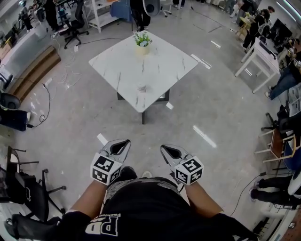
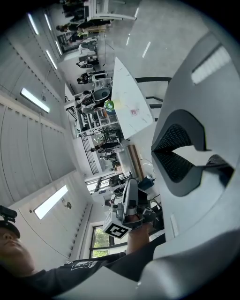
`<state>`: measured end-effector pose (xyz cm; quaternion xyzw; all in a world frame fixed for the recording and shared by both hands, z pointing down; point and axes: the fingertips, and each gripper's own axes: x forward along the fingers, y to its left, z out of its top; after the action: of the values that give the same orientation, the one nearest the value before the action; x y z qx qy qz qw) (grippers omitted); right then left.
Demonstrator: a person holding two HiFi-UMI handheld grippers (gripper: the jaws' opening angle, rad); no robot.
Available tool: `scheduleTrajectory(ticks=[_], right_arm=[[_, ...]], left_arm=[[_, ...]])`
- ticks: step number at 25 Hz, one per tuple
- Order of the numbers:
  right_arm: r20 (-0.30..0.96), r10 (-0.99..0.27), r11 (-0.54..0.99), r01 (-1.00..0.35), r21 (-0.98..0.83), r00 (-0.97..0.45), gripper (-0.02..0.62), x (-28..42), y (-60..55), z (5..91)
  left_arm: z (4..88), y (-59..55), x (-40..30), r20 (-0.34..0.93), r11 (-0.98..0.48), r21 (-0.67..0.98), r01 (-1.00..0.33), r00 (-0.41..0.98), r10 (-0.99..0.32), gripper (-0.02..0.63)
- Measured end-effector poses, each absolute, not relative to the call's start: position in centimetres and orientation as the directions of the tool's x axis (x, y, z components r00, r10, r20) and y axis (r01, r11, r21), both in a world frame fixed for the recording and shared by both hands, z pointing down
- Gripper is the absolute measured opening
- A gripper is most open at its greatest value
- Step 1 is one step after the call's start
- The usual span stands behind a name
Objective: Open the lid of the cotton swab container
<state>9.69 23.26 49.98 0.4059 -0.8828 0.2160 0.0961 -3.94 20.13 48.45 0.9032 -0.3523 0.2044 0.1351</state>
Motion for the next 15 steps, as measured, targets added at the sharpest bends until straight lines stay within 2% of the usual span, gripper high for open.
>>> scheduleTrajectory(ticks=[15], right_arm=[[0.380,-0.635,0.599,-0.739,-0.308,-0.673,0.000,7.0,19.7,51.4]], left_arm=[[50.4,16.4,-6.0,0.461,-0.690,0.147,-0.708,0.666,-0.586,0.058]])
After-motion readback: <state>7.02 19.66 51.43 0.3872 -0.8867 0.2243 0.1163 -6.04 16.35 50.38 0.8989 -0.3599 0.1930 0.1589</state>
